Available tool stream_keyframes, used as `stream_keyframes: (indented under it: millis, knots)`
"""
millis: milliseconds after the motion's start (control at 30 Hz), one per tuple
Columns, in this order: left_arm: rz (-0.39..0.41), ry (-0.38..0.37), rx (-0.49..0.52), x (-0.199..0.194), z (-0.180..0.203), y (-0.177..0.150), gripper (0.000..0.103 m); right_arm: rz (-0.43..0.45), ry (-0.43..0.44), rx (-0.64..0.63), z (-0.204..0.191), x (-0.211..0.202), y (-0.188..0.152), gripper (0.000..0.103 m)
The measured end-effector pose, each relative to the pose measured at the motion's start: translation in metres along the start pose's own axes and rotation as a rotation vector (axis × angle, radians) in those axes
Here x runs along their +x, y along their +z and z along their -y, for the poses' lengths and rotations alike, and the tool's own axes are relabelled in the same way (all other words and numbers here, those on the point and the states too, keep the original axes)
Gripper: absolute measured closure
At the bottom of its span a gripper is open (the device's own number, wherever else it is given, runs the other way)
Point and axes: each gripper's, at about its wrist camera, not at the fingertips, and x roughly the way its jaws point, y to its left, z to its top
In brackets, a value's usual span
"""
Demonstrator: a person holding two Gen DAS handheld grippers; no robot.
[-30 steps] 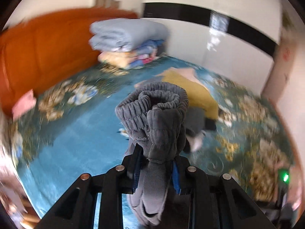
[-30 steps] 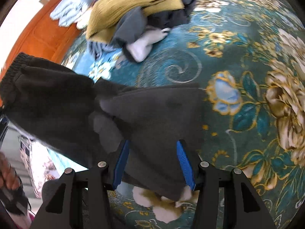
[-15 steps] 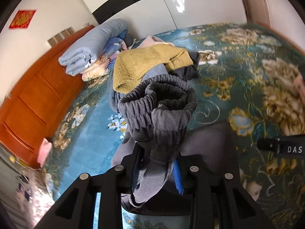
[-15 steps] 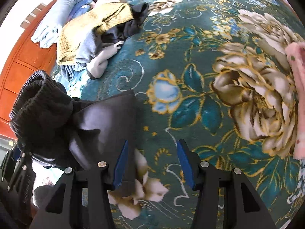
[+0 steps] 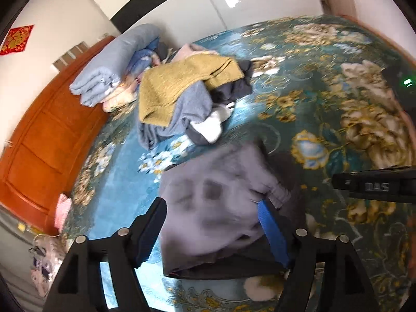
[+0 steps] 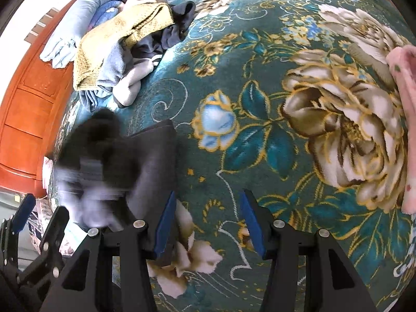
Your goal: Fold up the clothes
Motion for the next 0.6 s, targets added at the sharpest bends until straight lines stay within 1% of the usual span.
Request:
stream_keyframes:
  millis: [67,133,200,333,400,467,567,600]
  knots:
    - [0.013,-0.04,-0.036,-0.005,-0.01,0.001,0.027,0.006,0.003,0.006,0.001,-0.004,0.0,0.049]
    - [0.005,-0.114,-0.145,-0.003,-0.038,0.001,0.027,0.018,0.009,0.008,0.003,-0.008,0.001,0.049]
    - [-0.032,-0.187,-0.294,0.011,-0.074,-0.002,0.026,0.031,0.017,0.011,0.005,-0.014,0.002,0.049]
    - [-0.146,-0.294,-0.682,0.063,-0.161,-0.026,0.026,0.038,0.051,0.016,0.006,-0.017,0.004,0.049]
    - [-0.194,-0.325,-0.766,0.089,-0.181,-0.036,0.026,0.024,0.088,0.007,-0.002,-0.013,0.006,0.049]
    - [-0.242,-0.338,-0.806,0.11,-0.186,-0.046,0.026,0.005,0.138,-0.011,-0.016,-0.007,0.008,0.049]
    - [-0.303,-0.393,-0.861,0.131,-0.174,-0.064,0.026,-0.018,0.241,-0.043,-0.044,0.001,0.011,0.047]
    - [-0.322,-0.428,-0.871,0.136,-0.17,-0.067,0.026,-0.015,0.267,-0.059,-0.054,0.001,0.013,0.045]
